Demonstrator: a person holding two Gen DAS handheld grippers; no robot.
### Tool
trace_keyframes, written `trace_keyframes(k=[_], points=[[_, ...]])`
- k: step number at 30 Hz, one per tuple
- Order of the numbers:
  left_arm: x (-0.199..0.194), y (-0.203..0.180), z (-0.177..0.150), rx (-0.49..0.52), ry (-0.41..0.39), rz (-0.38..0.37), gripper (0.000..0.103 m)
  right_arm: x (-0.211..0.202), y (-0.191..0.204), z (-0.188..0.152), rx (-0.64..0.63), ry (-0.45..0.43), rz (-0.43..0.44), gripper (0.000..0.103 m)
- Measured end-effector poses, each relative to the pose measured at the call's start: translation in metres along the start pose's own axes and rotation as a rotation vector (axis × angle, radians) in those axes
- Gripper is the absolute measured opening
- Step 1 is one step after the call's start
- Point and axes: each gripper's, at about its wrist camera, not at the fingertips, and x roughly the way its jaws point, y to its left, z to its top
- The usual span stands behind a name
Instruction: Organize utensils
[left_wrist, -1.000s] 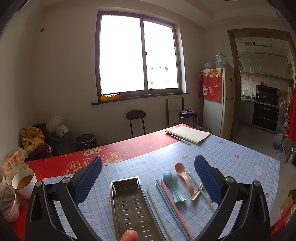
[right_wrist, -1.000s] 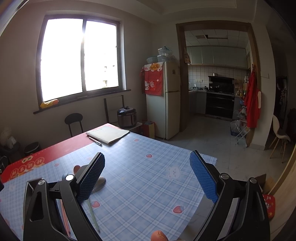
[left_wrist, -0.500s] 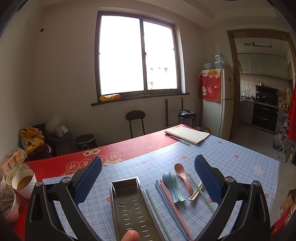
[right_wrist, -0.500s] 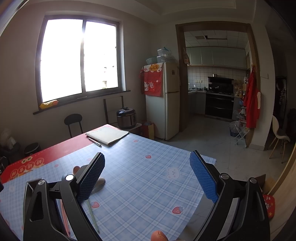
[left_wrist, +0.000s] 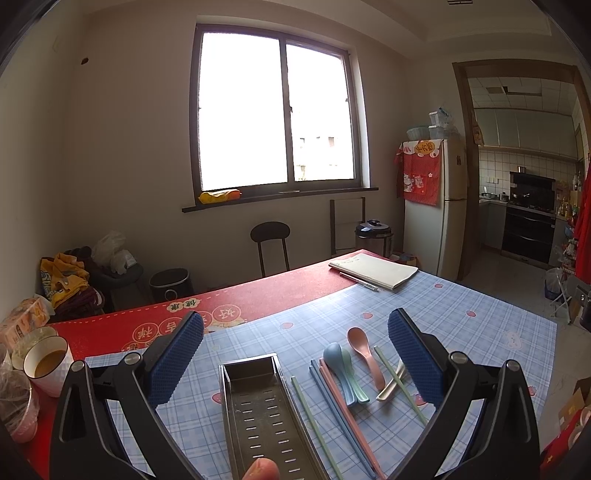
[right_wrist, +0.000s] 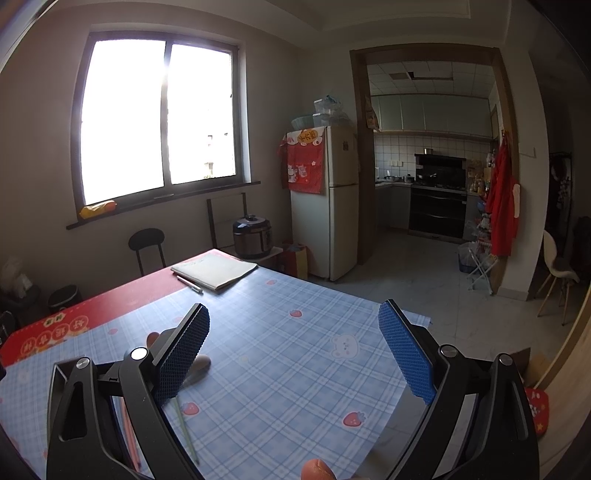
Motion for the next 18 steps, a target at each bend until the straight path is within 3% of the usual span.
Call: trace_keyframes(k=[18], points=[[-0.0008,0.0000,0.0012,-0.001,-0.001,-0.001,0.098,0.0017,-0.0024,-0.0021,0.004,0.012,0.010,0.090]])
